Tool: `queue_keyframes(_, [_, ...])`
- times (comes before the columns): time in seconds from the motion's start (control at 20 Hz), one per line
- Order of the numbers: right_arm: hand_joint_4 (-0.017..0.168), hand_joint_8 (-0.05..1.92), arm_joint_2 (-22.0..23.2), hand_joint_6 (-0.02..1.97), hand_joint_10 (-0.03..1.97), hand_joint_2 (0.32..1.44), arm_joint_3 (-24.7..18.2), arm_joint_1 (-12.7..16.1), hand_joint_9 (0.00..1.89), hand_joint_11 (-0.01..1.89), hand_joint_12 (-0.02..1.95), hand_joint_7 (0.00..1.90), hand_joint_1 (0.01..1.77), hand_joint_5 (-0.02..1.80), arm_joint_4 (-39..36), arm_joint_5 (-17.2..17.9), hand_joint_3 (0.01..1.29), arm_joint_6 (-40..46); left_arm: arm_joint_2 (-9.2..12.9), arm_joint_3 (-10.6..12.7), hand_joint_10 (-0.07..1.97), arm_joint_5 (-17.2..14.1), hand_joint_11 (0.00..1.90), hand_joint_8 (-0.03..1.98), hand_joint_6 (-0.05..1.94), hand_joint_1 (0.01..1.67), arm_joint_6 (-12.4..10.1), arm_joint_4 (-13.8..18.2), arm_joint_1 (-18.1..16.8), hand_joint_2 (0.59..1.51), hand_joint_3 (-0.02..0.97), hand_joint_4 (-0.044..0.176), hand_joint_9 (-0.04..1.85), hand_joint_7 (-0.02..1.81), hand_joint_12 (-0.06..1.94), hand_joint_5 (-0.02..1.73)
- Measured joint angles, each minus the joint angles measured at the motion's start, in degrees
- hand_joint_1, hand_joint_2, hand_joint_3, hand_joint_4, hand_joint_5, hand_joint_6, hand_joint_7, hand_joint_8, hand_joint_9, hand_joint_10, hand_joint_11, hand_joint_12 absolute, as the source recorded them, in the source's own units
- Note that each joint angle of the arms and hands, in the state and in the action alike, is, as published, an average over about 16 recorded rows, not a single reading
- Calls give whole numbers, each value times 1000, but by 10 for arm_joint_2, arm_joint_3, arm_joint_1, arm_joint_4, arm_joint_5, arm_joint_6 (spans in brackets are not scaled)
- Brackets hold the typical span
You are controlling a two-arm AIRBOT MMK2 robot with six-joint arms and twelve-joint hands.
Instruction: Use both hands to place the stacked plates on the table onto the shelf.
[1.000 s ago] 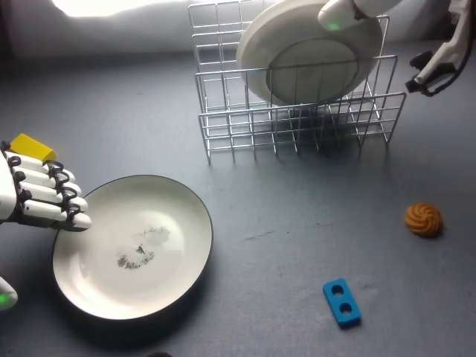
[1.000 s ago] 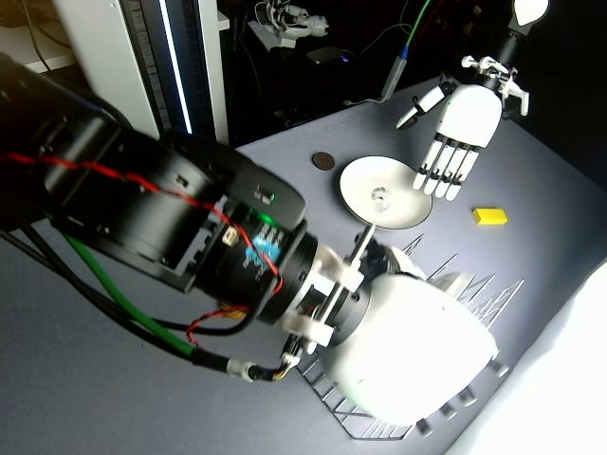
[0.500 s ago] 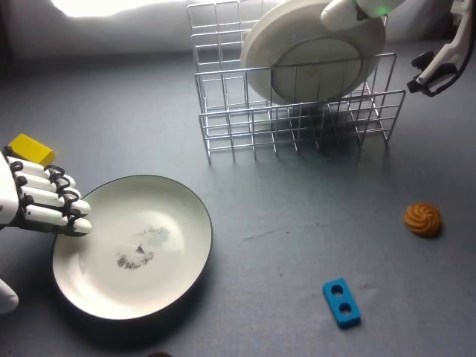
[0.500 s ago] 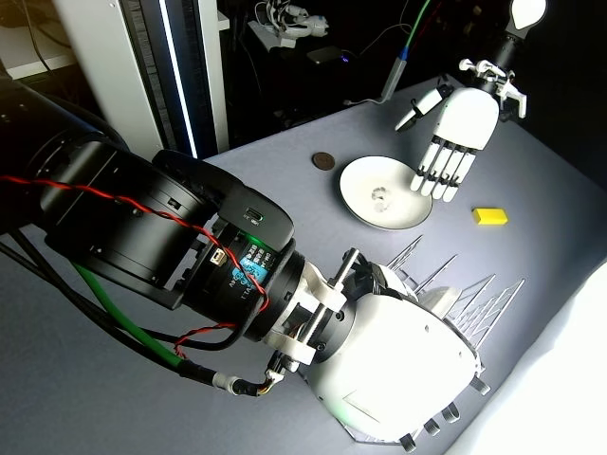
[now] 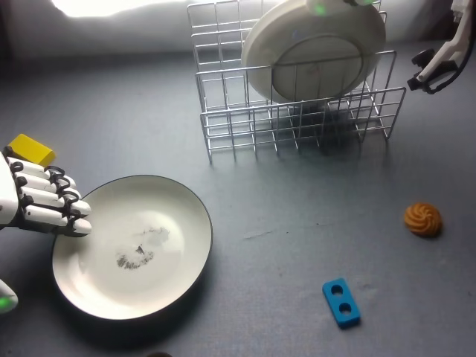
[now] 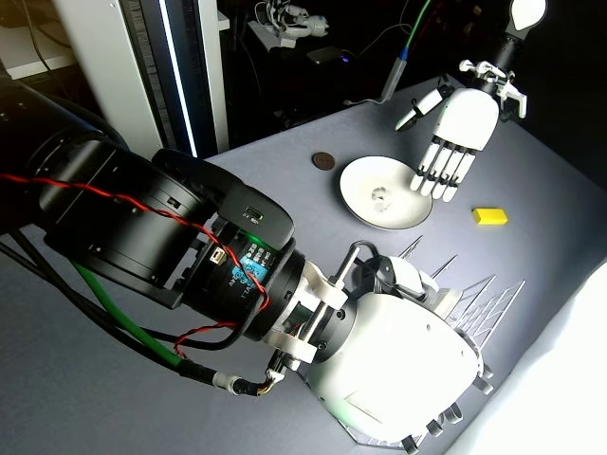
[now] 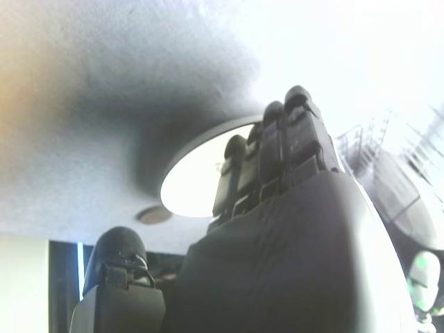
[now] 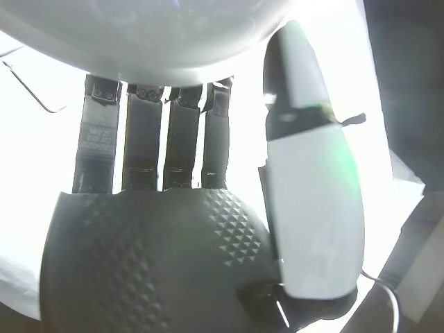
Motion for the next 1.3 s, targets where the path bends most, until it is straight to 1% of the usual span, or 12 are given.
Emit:
queue_keyframes(0.15, [-3,198,4,262,302,1035,-7,10,1001,559,1165,1062,1067,884,-9,4,13,-4,-1,1,8,1,20,-10,20,18,0,-1,4,1122,18,-1,26,-6,1,39])
queue_keyframes(0.3, [-3,65,12,144,236,1027,-22,22,1010,536,1154,1081,1038,902,-43,12,14,-8,-3,2,8,2,20,-10,19,18,0,-2,10,1122,18,-1,27,-7,1,41])
queue_keyframes(0.55, [-3,41,28,121,201,1025,-66,42,990,483,1180,1058,1033,892,-145,29,14,-22,-7,4,14,8,18,-13,13,18,-1,-8,28,1122,18,-1,32,-9,1,36])
queue_keyframes(0.7, [-3,35,39,101,175,1027,-110,50,933,416,1204,993,1044,842,-211,40,14,-59,-10,5,18,12,18,-14,8,18,-1,-14,40,1123,18,-1,34,-10,1,31])
queue_keyframes(0.8, [-2,33,46,88,151,1030,-146,50,853,352,1182,908,1064,777,-254,47,14,-95,-12,6,21,15,17,-16,5,17,-1,-19,48,1124,18,-1,36,-11,1,29])
queue_keyframes(0.9, [-1,30,53,75,127,1033,-186,45,746,290,1107,794,1082,688,-286,56,14,-141,-13,6,23,17,17,-17,2,17,-1,-23,56,1124,18,-1,40,-11,1,29])
queue_keyframes(1.0, [0,29,57,63,103,1029,-226,33,625,230,1006,664,1096,583,-294,65,14,-197,-15,7,26,20,17,-18,-3,17,-2,-27,62,1124,18,-2,44,-11,1,27])
queue_keyframes(1.15, [1,29,56,46,68,1014,-275,9,443,144,821,467,1127,417,-277,77,14,-289,-16,8,29,23,17,-20,-9,17,-2,-32,70,1123,18,-2,50,-12,1,22])
queue_keyframes(1.3, [2,29,48,36,34,1003,-310,-19,271,69,609,282,1154,258,-240,89,14,-379,-17,8,29,24,17,-21,-11,17,-2,-36,74,1123,18,-2,54,-13,0,21])
